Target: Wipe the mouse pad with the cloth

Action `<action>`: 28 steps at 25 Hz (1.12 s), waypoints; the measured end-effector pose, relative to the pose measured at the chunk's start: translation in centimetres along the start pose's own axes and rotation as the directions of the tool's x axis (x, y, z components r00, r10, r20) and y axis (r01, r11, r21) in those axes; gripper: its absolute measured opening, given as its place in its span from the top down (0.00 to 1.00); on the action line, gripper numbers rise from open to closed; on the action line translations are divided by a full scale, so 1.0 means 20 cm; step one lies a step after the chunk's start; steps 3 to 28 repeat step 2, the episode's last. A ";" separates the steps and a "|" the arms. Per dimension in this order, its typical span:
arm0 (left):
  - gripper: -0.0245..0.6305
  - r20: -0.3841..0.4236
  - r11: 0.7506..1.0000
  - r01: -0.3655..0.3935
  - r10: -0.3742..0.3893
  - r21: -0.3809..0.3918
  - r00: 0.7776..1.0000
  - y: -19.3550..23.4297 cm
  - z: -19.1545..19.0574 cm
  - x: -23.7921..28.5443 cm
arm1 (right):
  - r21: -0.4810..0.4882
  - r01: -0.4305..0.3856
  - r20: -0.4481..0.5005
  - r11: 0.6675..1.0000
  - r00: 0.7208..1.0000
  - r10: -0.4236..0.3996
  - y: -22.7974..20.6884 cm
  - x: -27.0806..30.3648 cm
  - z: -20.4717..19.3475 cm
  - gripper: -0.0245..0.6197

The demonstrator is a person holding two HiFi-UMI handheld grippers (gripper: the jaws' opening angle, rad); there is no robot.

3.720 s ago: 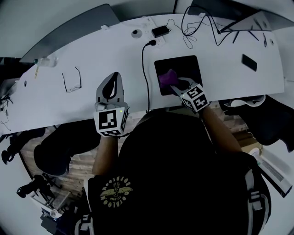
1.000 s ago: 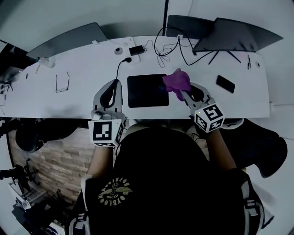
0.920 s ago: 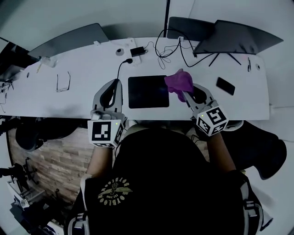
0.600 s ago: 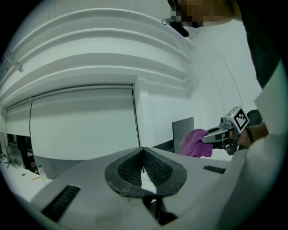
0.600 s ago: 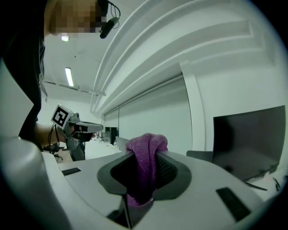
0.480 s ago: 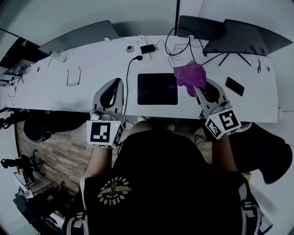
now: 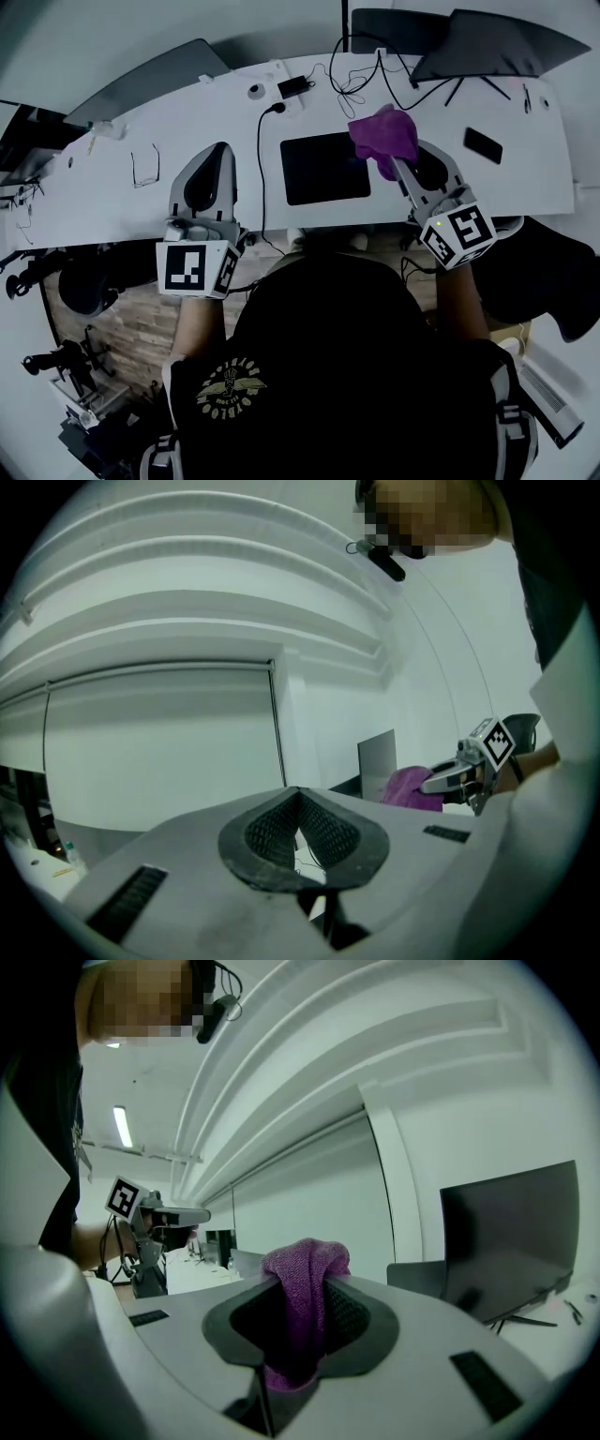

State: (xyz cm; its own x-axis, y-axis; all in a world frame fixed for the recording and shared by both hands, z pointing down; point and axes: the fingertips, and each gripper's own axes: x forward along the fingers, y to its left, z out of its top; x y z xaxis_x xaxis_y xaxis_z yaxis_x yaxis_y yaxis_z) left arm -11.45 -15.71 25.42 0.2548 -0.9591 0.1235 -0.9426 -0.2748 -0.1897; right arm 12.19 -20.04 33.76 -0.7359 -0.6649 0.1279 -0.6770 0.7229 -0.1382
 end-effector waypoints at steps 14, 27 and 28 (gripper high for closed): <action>0.96 0.013 1.000 0.022 -0.022 0.001 1.000 0.03 0.02 -0.01 | 0.006 0.011 0.006 1.000 1.000 -0.011 0.03 0.03 0.00 0.83; 0.96 0.013 1.000 0.022 -0.022 0.001 1.000 0.03 0.02 -0.01 | 0.006 0.011 0.006 1.000 1.000 -0.011 0.03 0.03 0.00 0.83; 0.96 0.013 1.000 0.022 -0.022 0.001 1.000 0.03 0.02 -0.01 | 0.006 0.011 0.006 1.000 1.000 -0.011 0.03 0.03 0.00 0.83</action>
